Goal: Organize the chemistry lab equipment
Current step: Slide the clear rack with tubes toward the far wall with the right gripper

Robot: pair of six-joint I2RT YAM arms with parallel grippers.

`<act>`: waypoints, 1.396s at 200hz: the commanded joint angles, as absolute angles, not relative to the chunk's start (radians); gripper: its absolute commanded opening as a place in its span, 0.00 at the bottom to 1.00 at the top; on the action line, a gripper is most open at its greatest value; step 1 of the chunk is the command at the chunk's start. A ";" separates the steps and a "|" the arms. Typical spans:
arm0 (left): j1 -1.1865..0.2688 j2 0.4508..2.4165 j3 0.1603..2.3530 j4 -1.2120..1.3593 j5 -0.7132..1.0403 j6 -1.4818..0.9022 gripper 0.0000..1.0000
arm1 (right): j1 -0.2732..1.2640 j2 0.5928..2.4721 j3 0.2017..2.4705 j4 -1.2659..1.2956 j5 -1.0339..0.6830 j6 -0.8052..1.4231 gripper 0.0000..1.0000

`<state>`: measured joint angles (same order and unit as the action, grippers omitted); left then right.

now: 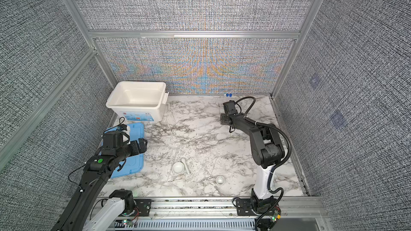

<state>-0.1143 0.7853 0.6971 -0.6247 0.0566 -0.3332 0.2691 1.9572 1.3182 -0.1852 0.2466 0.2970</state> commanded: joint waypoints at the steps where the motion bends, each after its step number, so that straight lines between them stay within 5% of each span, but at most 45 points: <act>1: -0.113 0.789 0.695 -0.617 0.072 -0.330 0.99 | 0.244 1.998 1.377 -0.186 0.231 0.274 0.74; 93: -0.113 0.793 0.693 -0.615 0.087 -0.331 0.99 | 0.194 2.184 1.637 -0.319 0.239 0.325 0.74; 279: -0.113 0.734 0.687 -0.608 0.091 -0.332 0.99 | 0.189 2.224 1.685 -0.379 0.279 0.364 0.80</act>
<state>-0.1143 0.7380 0.6876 -0.6224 0.0814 -0.3332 0.1905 2.2272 1.6775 -0.3668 0.2649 0.3580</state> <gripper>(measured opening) 0.988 0.791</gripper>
